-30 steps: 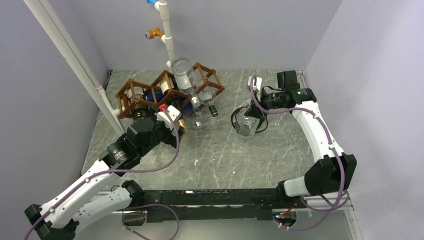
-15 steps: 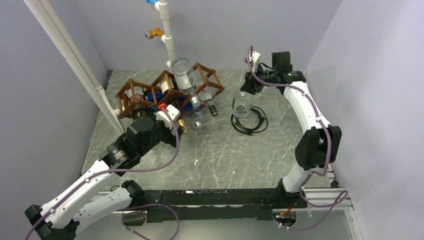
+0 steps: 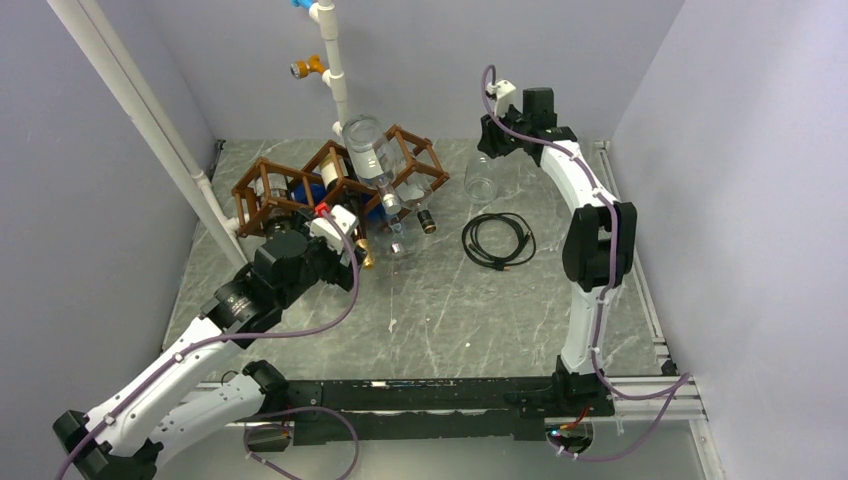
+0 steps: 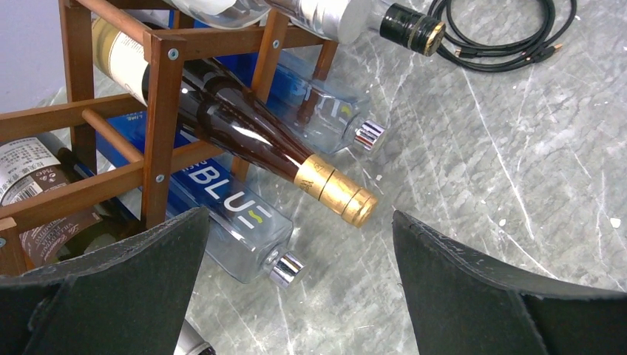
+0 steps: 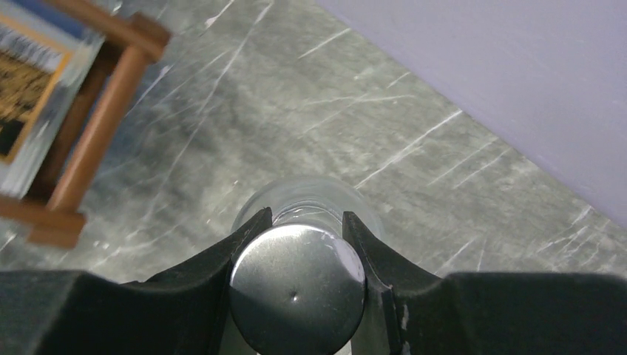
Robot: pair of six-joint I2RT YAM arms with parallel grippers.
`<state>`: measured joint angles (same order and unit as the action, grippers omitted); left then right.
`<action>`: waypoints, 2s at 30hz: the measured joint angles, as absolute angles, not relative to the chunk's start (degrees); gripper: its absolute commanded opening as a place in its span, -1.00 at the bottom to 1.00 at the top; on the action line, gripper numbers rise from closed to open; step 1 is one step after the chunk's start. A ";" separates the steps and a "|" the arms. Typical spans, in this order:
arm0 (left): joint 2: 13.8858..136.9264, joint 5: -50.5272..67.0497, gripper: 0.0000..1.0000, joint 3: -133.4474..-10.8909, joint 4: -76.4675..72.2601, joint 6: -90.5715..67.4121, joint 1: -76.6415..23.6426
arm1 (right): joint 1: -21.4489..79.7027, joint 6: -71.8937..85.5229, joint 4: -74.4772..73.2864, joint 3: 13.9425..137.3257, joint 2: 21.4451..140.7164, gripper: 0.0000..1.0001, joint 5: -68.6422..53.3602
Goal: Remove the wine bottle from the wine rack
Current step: Place the wine bottle at the center of the board.
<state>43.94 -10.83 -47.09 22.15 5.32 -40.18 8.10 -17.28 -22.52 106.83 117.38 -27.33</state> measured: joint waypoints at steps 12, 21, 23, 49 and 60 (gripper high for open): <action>44.73 -10.79 0.99 -47.05 22.15 5.32 -38.44 | 9.58 -12.01 -18.33 119.07 127.83 -1.00 -19.33; 44.73 -10.79 0.99 -47.05 22.15 5.34 -38.04 | 10.22 -11.60 -16.47 120.68 129.45 0.21 -18.55; 44.73 -10.79 0.99 -47.05 22.15 5.34 -37.95 | 10.22 -11.66 -14.68 120.88 129.45 0.37 -18.55; 39.79 -8.49 0.99 -45.89 22.11 5.41 -37.80 | 4.84 -15.81 -13.93 79.64 82.32 0.87 -32.95; 38.33 -7.38 0.99 -44.64 22.09 2.96 -37.80 | 2.04 -16.58 -10.13 48.21 53.19 0.99 -43.55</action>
<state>38.33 -7.38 -44.64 22.09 2.96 -37.80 2.04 -16.58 -10.13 48.21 53.19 -43.55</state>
